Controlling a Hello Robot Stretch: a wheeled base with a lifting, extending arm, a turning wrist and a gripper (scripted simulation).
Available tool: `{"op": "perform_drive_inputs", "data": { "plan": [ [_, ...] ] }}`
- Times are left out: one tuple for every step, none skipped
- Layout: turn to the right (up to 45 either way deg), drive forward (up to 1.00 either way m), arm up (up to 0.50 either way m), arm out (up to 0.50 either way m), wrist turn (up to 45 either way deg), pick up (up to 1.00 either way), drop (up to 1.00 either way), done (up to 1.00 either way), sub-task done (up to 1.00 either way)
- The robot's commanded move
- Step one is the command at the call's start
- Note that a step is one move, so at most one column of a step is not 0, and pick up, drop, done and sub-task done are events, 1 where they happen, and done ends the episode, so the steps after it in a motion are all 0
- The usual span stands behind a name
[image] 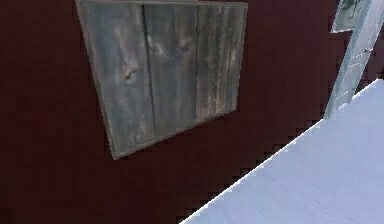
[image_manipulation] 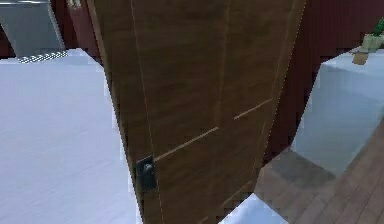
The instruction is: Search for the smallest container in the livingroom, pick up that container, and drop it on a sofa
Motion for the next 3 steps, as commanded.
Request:
{"op": "perform_drive_inputs", "data": {
  "plan": [
    [-6.0, 0.00, 0.00, 0.00, 0.0, 0.00, 0.00, 0.00, 0.00],
    [0.0, 0.35, 0.00, 0.00, 0.0, 0.00, 0.00, 0.00, 0.00],
    [45.0, 0.00, 0.00, 0.00, 0.0, 0.00, 0.00, 0.00, 0.00]
  ]
}}
